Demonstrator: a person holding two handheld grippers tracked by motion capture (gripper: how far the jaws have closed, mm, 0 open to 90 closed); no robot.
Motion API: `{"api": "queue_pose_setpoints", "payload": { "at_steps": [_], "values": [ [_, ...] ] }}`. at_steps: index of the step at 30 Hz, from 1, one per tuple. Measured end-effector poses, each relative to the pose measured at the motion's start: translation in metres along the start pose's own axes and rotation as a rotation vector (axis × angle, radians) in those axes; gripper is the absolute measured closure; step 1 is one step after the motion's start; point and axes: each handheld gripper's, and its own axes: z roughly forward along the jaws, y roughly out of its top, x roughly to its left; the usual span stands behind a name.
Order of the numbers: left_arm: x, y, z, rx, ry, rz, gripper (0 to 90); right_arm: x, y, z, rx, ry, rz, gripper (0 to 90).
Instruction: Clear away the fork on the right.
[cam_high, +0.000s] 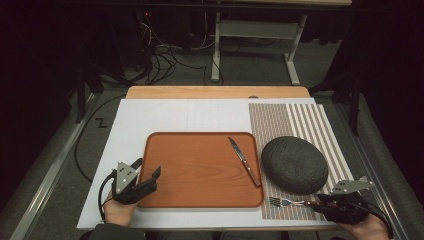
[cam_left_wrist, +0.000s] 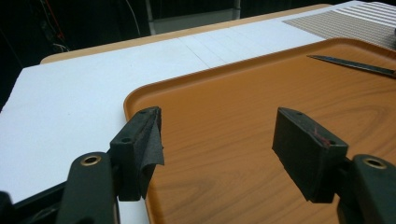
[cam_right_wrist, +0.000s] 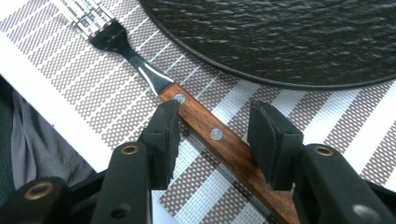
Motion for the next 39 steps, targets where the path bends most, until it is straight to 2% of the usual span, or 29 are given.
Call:
{"api": "queue_pose_setpoints", "payload": {
  "at_steps": [5,8,11,13,39],
  "values": [
    [0.0,0.0,0.0,0.0,-0.001,0.0,32.8,0.003,0.004,0.001,0.02,0.012,-0.031,58.5],
    [0.0,0.0,0.0,0.002,-0.003,-0.002,32.8,0.008,0.006,0.003,0.034,0.038,-0.065,62.0],
    [0.0,0.0,0.0,0.0,-0.007,-0.008,32.8,0.014,0.01,0.004,0.062,0.025,-0.118,63.2],
    [0.001,0.0,0.0,0.002,-0.006,-0.009,32.8,0.014,0.011,0.005,0.068,0.031,-0.134,64.6],
    [0.001,0.0,0.001,0.005,-0.009,-0.015,32.8,0.018,0.02,0.01,0.066,0.084,-0.25,77.5]
  ]
}}
